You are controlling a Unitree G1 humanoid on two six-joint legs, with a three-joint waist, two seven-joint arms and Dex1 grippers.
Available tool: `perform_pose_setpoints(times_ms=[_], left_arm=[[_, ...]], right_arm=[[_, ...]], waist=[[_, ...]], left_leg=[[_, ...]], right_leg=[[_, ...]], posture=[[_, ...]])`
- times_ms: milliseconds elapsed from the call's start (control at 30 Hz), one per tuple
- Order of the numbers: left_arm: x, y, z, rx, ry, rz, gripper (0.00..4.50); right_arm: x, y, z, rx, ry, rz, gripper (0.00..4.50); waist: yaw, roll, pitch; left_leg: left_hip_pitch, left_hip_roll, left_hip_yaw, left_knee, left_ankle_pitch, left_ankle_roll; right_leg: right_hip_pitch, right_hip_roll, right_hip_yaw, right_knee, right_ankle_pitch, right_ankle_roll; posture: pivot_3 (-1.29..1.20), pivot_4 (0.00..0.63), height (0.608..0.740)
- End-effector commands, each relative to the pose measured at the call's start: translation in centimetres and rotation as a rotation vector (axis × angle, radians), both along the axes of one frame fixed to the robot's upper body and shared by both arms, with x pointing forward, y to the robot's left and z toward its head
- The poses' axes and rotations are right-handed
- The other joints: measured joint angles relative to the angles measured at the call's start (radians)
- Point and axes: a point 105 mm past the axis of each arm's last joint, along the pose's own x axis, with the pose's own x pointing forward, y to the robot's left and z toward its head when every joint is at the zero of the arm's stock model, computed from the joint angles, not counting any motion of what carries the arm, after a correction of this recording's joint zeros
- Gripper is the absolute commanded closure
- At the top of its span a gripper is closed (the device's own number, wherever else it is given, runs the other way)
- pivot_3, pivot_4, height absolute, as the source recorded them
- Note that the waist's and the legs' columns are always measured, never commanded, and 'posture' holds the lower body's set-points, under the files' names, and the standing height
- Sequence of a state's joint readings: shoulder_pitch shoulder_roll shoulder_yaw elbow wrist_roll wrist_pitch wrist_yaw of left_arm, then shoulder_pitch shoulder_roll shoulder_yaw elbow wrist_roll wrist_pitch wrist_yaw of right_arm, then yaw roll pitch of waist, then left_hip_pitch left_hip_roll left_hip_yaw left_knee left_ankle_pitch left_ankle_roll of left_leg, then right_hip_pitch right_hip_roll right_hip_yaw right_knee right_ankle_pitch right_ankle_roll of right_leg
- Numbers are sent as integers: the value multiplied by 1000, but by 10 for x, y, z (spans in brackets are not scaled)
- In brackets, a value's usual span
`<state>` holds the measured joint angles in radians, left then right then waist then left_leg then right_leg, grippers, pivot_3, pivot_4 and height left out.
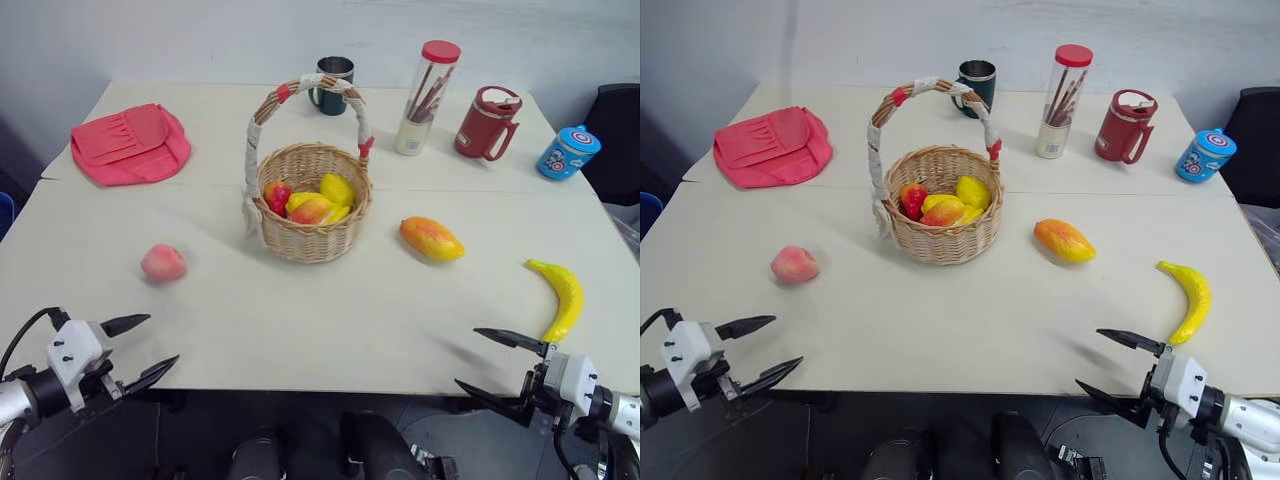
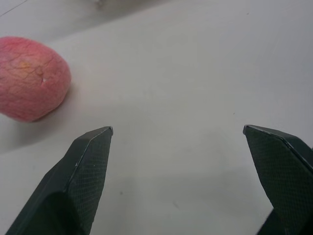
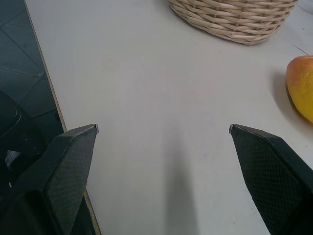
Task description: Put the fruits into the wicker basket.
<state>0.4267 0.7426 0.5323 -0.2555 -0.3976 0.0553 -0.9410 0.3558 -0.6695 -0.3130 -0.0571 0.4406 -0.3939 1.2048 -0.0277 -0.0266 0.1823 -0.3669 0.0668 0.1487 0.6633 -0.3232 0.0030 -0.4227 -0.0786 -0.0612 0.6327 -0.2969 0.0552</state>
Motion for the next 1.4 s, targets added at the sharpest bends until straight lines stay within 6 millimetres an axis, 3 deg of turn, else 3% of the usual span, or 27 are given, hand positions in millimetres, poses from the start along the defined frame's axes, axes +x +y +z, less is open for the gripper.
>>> perform_pose_setpoints(times_ms=[33, 167, 300, 367, 467, 567, 667, 800, 933, 1033, 1200, 1400], left_arm=[[-2, -3, 8, 9, -21, -6, 0], [-3, -5, 12, -41, -23, -6, 0], [-6, 4, 13, -49, -8, 38, 0], [-14, 10, 8, -89, 78, 69, 0], [-16, 25, 13, -115, 58, 161, 0], [-18, 58, 19, -264, 32, 383, 0], [-18, 76, 17, -309, 21, 521, 0], [-9, 95, 18, -286, -19, 652, 0], [38, 44, 58, -262, -32, 371, 0], [75, 29, 76, -233, -30, 309, 0], [112, 28, 58, -94, 105, 303, 0], [114, 35, 39, 6, 209, 287, 0]], right_arm=[[1, 2, 4, -2, -13, 26, 15], [7, 12, 8, 21, 3, 60, 15], [17, 36, 20, 76, -28, 110, 15], [24, 52, 37, 144, -107, 133, 15], [29, 79, 67, 275, -185, 179, 15], [27, 114, 111, 441, -221, 293, 15], [30, 122, 127, 498, -197, 311, 15], [32, 123, 125, 442, -203, 306, 15], [34, 124, 123, 409, -205, 299, 15], [35, 125, 116, 386, -186, 304, 15], [36, 126, 99, 326, -136, 295, 15], [38, 121, 98, 332, -129, 225, 15]], waist=[[0, 0, 0], [-1, 0, 0], [-2, 0, 0], [-3, 0, 0], [-3, 0, 0], [-1, 0, 0], [0, -1, -1], [11, -5, -3], [25, -12, -7], [30, -13, -8], [5, -10, -7], [-7, -11, -7]], left_leg=[[0, 0, 0, 0, 0, 0], [1, 0, 0, 0, 0, 0], [1, 0, 0, 0, 1, -1], [1, 0, 0, 0, 1, -1], [-1, 1, 0, 0, 1, -2], [-1, 1, -1, 1, 2, -2], [-1, 0, -1, 1, 2, -2], [-2, 0, -3, 1, 1, -2], [-2, 0, -3, 2, 2, -2], [-2, -1, -4, 2, 4, -3], [-1, -1, 1, 0, 6, -10], [-3, 2, 2, 1, 7, -14]], right_leg=[[0, 0, 0, 0, 0, 0], [0, 0, 0, 1, 0, 0], [0, 0, 0, 2, 0, 0], [-1, 0, 0, 3, -1, -1], [-3, 1, 0, 5, -1, -2], [-4, 0, 0, 7, -1, -2], [-4, 0, 0, 9, -2, -3], [-4, -1, -2, 7, -2, -4], [-4, -1, -2, 9, -2, -4], [-3, -2, -3, 10, -2, -4], [-5, 1, 1, 11, -2, -4], [-11, 8, 2, 11, -3, -5]], posture=[[0, 150, 740], [0, 150, 740], [0, 150, 740], [0, 150, 740], [0, 150, 740], [0, 150, 740], [0, 150, 740], [0, 150, 740], [0, 150, 740], [0, 150, 740], [0, 150, 740], [0, 150, 740]])
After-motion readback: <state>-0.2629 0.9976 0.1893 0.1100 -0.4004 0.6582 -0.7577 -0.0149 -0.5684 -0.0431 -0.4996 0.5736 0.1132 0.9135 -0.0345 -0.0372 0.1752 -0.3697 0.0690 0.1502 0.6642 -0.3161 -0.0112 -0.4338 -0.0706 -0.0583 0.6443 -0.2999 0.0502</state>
